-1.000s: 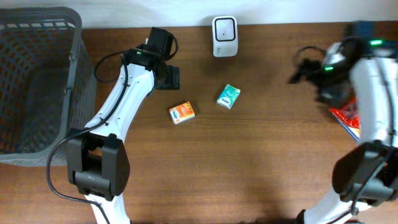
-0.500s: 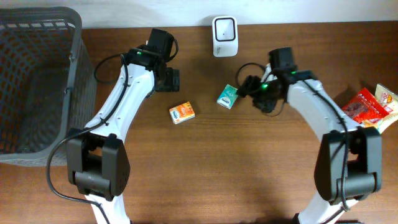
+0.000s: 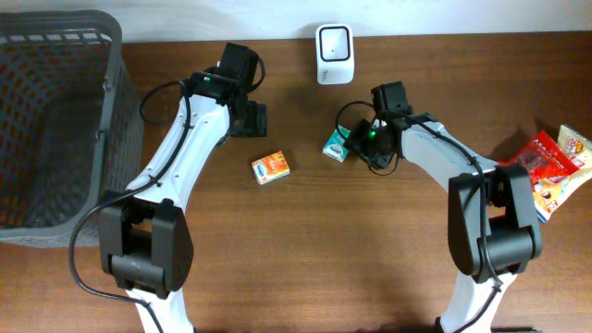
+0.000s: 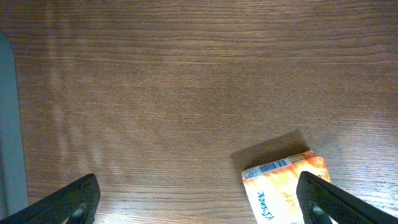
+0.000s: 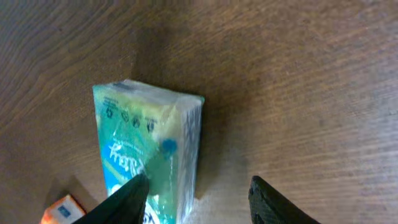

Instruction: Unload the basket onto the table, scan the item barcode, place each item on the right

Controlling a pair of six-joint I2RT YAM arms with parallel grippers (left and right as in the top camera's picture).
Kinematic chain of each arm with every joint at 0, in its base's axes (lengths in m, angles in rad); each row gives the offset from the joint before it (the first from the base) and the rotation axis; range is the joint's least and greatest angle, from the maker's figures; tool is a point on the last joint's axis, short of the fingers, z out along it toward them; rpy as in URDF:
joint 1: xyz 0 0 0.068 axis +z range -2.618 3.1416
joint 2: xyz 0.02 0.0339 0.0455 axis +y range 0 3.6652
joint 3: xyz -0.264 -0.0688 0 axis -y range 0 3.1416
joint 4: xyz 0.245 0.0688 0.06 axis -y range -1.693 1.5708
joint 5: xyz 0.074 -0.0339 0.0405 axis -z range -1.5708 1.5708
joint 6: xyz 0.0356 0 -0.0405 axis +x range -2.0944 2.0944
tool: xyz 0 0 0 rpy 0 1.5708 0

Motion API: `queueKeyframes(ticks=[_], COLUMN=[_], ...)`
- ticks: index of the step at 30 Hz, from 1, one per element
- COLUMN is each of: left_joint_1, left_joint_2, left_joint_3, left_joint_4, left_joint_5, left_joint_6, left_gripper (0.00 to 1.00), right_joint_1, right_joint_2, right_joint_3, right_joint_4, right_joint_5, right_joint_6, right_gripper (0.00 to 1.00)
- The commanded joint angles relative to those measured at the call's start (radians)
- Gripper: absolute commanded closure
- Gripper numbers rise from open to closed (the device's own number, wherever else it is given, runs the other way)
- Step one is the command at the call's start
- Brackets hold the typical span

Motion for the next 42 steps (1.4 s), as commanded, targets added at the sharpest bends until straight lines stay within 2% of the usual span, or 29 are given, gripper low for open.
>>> queueKeyframes(ticks=[1,10,16,17,20,22,24,27,30,34,38,42], left_joint_1=[0.002,0.002,0.002,0.002,0.002,0.002,0.002,0.002,0.002,0.002,0.002,0.002], left_joint_2=[-0.011,-0.011,-0.011,-0.011,-0.011,-0.011,-0.011,-0.011,-0.011,-0.011,-0.011,-0.011], left_joint_3=[0.002,0.002,0.002,0.002,0.002,0.002,0.002,0.002,0.002,0.002,0.002,0.002], left_joint_4=[-0.002,-0.003,-0.002,-0.002,-0.003,-0.002,-0.002,0.0,0.003,0.002,-0.002,-0.002], left_joint_5=[0.004,0.004,0.004,0.004,0.004,0.004,0.004,0.004,0.004,0.004,0.004,0.004], left_joint_6=[-0.01,-0.01,-0.01,-0.01,-0.01,-0.01,-0.01,-0.01,-0.01,-0.01,-0.01,-0.01], left_gripper=[0.01,0.01,0.01,0.01,0.01,0.01,0.01,0.01,0.01,0.01,0.01,0.01], right_joint_1=[0.011,0.034,0.033,0.032,0.02,0.006,0.001,0.003,0.018,0.035,0.057,0.078], right_joint_2=[0.009,0.071,0.076,0.075,0.073,0.062,0.056,0.054,0.054,0.055,0.08,0.102], right_joint_3=[-0.005,-0.005,-0.005,-0.003,0.029,0.105,0.157,0.352,0.494,0.544,0.539,0.539], right_joint_4=[0.02,0.042,0.044,0.043,-0.002,-0.097,-0.159,-0.334,-0.398,-0.307,-0.094,0.08], right_joint_5=[0.012,0.013,0.012,0.013,0.016,0.024,0.055,0.224,0.412,0.566,0.658,0.671], right_joint_6=[0.004,0.004,0.003,-0.009,-0.073,-0.17,-0.197,-0.296,-0.372,-0.494,-0.764,-1.035], right_gripper=[0.46,0.49,0.85,0.96,0.96,0.96,0.96,0.96,0.96,0.96,0.96,0.96])
